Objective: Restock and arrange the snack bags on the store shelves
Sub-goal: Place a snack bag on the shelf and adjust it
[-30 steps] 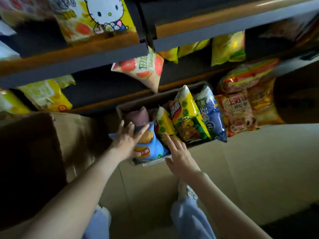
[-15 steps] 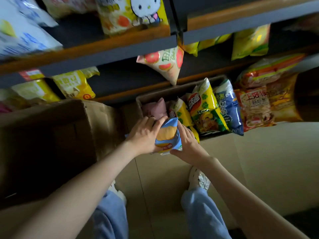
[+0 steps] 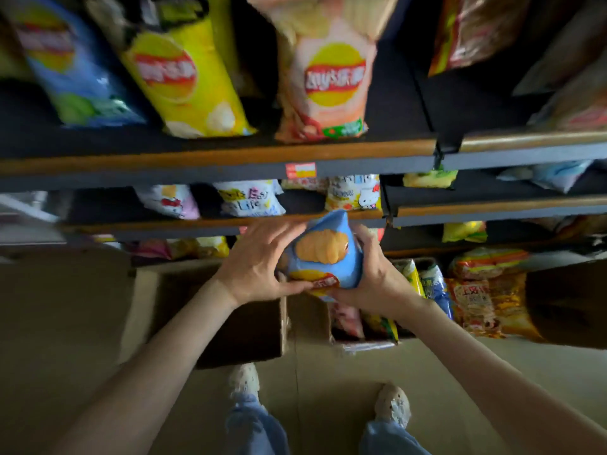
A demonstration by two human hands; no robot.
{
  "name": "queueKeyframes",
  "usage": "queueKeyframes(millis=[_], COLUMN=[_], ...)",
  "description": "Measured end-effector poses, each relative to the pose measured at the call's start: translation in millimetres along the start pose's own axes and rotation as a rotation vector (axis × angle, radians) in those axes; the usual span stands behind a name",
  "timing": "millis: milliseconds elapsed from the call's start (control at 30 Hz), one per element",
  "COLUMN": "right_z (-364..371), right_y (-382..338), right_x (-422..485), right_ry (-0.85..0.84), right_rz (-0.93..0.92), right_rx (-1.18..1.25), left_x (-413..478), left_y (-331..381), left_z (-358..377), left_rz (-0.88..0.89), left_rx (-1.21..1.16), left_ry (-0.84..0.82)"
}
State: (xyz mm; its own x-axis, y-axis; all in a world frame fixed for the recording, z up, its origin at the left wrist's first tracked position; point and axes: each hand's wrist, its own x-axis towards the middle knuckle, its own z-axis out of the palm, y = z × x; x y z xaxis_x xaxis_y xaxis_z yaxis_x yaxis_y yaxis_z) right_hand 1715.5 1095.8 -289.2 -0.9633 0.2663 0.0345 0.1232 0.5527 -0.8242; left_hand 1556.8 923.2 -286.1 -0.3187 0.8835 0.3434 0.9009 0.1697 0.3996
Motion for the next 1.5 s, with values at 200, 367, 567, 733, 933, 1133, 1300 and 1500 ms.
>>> queueKeyframes(millis=[200, 367, 567, 733, 933, 1133, 1300, 1500], right_z=[25, 76, 130, 166, 193, 191, 184, 156], right_y=[-114, -201, -265, -258, -242, -231, -218, -142], right_x=[57, 105, 181, 242, 287, 307, 282, 176], right_ry=[0.091, 0.032, -0.044, -0.024, 0.101, 0.2, 0.175, 0.249], right_rz=[-0.086, -0.277, -0.282, -0.184, -0.033, 0.025, -0.08, -0.268], right_rx=[0.225, 0.266, 0.196, 0.149, 0.277, 0.336, 0.083, -0.126], left_x=[-54, -99, -126, -114, -81, -46, -51, -55], left_y=[-25, -41, -97, -173, -233, -248, -221, -113], left_z=[-113, -198, -260, -269, -253, -233, -195, -83], left_rz=[-0.267, -0.46, -0.458, -0.511, -0.597, -0.686, -0.694, -0.494], left_rx=[0.042, -0.301, -0.127, -0.077, -0.205, -0.248, -0.21, -0.107], left_ry=[0.462, 0.398, 0.436, 0.269, 0.197, 0.141, 0.416, 0.619])
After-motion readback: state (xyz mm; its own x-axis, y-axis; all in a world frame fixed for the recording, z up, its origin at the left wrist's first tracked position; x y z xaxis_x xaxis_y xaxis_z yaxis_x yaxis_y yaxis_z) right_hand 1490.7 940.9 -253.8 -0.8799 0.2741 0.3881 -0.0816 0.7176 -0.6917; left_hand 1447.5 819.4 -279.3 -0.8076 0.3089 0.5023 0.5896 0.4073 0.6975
